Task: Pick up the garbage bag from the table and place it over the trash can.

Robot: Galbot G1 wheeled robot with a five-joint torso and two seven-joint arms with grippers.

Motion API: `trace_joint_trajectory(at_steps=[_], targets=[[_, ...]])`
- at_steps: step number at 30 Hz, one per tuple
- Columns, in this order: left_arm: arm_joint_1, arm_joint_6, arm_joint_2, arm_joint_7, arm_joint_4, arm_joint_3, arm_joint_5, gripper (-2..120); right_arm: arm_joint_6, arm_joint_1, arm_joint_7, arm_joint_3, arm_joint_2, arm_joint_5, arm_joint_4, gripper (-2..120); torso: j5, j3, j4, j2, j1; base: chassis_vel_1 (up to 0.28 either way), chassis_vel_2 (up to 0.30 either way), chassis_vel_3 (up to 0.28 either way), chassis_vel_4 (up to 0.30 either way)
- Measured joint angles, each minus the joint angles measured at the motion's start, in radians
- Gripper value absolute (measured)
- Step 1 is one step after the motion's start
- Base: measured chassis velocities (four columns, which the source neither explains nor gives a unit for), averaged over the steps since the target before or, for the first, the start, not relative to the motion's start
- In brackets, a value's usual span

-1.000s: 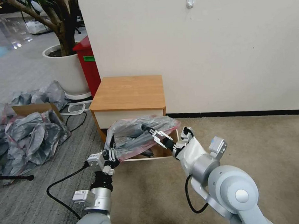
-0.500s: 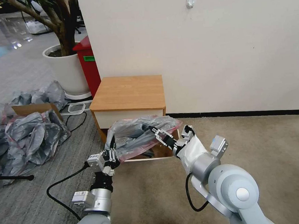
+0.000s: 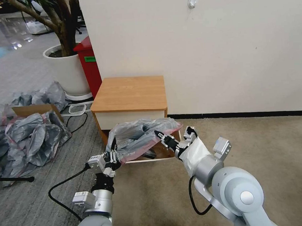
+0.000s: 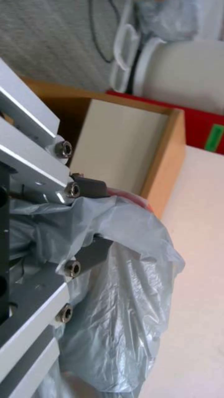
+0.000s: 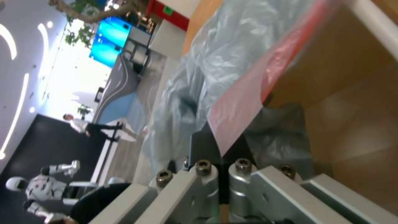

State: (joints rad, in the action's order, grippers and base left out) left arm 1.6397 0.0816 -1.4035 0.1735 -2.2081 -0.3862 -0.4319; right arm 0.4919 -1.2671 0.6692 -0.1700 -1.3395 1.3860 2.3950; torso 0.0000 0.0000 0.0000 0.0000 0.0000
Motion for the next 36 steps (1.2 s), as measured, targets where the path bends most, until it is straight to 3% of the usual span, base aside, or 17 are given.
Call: trace_joint_trajectory(at_steps=[7, 27, 36], targets=[[-0.022, -0.053, 0.001, 0.063, -0.017, -0.005, -0.146, 10, 0.017, -0.048, -0.028, -0.004, 0.039, 0.002, 0.055, 0, 0.0000, 0.000, 0.0000, 0.000, 0.000, 0.000, 0.000, 0.000, 0.000], [-0.047, -0.117, 0.014, 0.105, -0.033, -0.023, -0.282, 10, 0.081, -0.121, -0.067, -0.052, 0.086, 0.001, 0.080, 0, 0.0001, 0.000, 0.0000, 0.000, 0.000, 0.000, 0.000, 0.000, 0.000], [-0.070, -0.117, 0.024, 0.118, -0.016, -0.045, -0.306, 10, 0.136, -0.235, -0.076, -0.071, 0.091, -0.098, 0.105, 32, 0.0000, 0.000, -0.0001, 0.000, 0.000, 0.000, 0.000, 0.000, 0.000]])
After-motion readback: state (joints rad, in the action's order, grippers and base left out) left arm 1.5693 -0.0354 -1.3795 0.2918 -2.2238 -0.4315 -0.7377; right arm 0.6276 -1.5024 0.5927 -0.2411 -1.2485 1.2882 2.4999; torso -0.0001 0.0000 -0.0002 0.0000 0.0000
